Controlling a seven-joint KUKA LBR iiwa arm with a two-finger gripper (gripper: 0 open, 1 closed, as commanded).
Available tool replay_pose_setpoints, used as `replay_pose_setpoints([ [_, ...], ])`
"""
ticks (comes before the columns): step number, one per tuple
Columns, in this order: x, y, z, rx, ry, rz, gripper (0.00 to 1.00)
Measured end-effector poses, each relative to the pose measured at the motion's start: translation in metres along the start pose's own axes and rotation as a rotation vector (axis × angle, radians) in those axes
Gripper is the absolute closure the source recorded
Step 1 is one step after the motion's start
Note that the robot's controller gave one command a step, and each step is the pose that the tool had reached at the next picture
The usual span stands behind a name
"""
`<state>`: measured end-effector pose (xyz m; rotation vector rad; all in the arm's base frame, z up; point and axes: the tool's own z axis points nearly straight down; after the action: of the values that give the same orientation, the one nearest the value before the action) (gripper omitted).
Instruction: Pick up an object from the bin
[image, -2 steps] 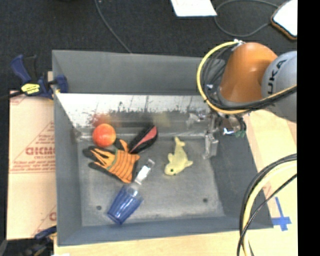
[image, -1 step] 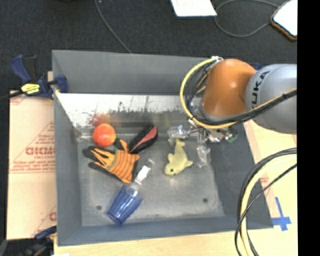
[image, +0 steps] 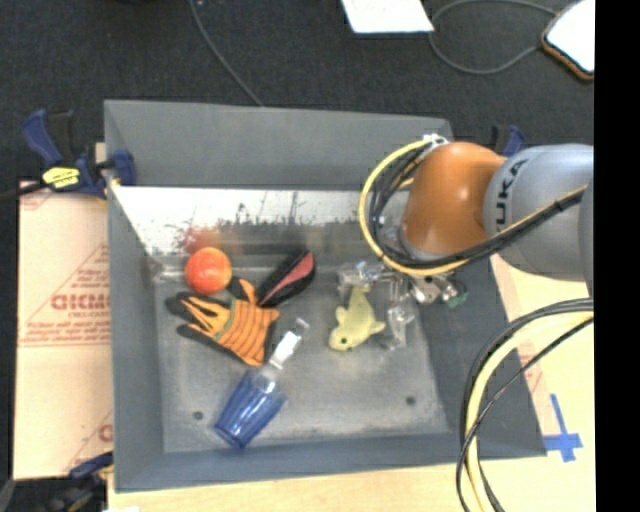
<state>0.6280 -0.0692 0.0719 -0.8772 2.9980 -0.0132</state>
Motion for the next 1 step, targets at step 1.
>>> replay_pose_setpoints([
  [1,-0.0213,0.024,-0.0003,0.001,-0.007,-0.504,1.0],
])
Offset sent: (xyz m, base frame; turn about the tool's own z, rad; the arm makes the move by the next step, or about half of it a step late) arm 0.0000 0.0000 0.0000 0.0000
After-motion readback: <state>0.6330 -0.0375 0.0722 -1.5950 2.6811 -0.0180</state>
